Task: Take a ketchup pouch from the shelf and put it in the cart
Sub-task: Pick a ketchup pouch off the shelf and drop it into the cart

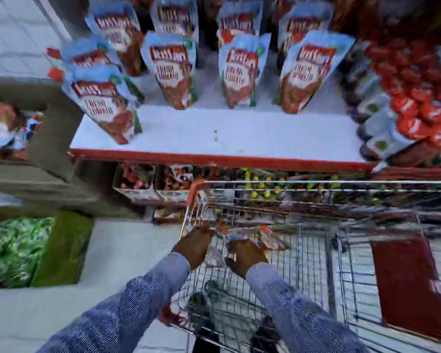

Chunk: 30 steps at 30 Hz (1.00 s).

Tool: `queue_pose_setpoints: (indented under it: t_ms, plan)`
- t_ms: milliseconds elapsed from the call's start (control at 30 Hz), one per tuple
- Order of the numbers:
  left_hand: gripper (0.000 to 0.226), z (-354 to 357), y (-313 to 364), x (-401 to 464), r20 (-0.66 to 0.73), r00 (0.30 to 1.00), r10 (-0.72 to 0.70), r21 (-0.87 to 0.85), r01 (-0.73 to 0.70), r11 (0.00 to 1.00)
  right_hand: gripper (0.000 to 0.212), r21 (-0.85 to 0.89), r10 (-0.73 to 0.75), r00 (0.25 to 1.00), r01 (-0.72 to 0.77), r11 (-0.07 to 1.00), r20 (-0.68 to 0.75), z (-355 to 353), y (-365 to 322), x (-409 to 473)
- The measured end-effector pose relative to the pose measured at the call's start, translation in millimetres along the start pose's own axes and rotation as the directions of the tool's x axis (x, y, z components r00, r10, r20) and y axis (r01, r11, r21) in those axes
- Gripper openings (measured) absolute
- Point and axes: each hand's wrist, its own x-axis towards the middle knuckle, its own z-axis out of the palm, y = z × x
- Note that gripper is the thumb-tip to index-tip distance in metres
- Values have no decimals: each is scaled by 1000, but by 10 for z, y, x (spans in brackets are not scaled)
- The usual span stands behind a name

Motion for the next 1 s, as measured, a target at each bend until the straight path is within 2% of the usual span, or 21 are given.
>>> queue_pose_setpoints:
  t_ms: [33,100,200,300,433,567,667,767,900,933,1000]
  plan:
    - [52,97,-38,96,67,998,-19,31,17,999,37,-6,29,996,-29,1000,79,118,10,60]
    - [46,234,-91,201,128,990,-50,44,45,998,42,-24,63,989,-61,998,135,273,20,143]
    - [37,358,-83,256,160,983,-85,67,75,995,25,1,109,992,-109,994,62,422,24,250]
    - [29,237,6,216,135,985,-105,98,92,991,23,23,96,995,-96,995,-18,309,-7,230]
    - [25,-153,109,-40,13,995,-96,17,95,995,20,96,12,991,0,995,-133,-200,-58,-59]
    - [35,-851,244,-519,-222,971,-87,-54,77,996,21,120,-71,953,111,987,-293,-944,-304,-473]
    - [34,-1495,263,-878,-479,878,-9,-28,-4,1000,19,113,-121,869,198,974,-479,-1600,-651,-799]
    - [40,-2142,237,-1125,-600,799,40,-43,-82,996,15,75,-169,746,281,957,-644,-2188,-996,-961]
    - [40,-2783,118,-1150,-780,625,30,-26,-80,996,14,28,-213,585,374,927,-783,-2718,-1395,-836]
    - [40,-2894,70,-1110,-803,596,12,-35,-67,997,14,22,-218,565,387,922,-796,-2812,-1488,-768]
    - [40,-3049,-55,-989,-813,582,-30,-48,-15,999,10,25,-219,572,387,922,-790,-2938,-1633,-596]
